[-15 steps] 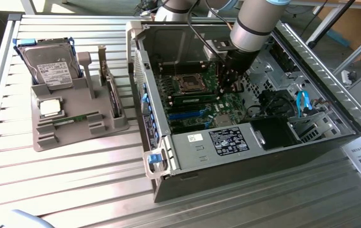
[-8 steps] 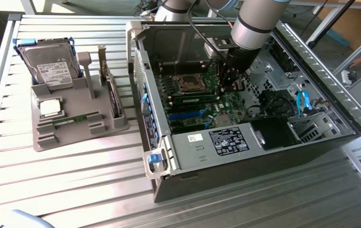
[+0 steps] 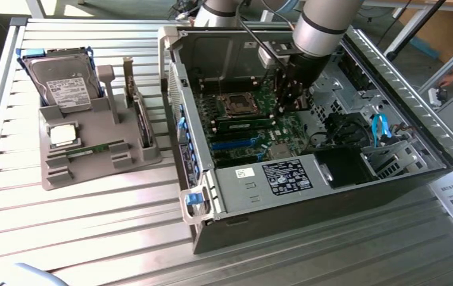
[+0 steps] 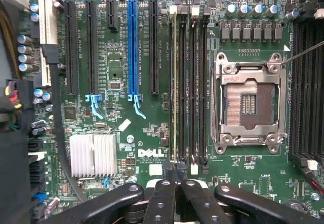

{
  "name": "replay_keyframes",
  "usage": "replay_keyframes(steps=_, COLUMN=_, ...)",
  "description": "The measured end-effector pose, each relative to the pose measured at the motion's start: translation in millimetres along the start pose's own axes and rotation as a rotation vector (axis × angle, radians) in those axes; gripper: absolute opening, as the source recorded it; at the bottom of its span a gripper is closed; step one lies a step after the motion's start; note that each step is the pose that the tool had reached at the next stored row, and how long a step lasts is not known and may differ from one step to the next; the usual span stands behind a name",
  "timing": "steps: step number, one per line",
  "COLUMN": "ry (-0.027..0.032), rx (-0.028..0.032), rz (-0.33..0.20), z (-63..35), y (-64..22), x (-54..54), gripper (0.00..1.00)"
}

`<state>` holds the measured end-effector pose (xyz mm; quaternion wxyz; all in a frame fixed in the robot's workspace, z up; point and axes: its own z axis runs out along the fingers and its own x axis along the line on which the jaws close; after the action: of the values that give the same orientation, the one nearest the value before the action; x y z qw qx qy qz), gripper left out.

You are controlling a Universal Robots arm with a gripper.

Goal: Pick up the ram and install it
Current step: 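Press down the ram until it locks into place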

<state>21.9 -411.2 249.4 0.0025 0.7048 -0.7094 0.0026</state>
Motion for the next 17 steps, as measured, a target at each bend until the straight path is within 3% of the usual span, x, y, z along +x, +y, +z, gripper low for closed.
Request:
replay_keyframes(steps=4, ry=0.0036, rx=-0.0008, rz=0.0, z=-4.7, y=0.0, x=0.0, gripper=0.1)
replay_keyframes(steps=13, ry=0.0039, rx=-0.0008, rz=0.0, z=-5.0, y=0.3, x=0.0, gripper=0.1)
replay_keyframes(steps=17, ry=0.0039, rx=-0.0008, rz=0.0, z=-5.0, y=9.2, x=0.1, gripper=0.1)
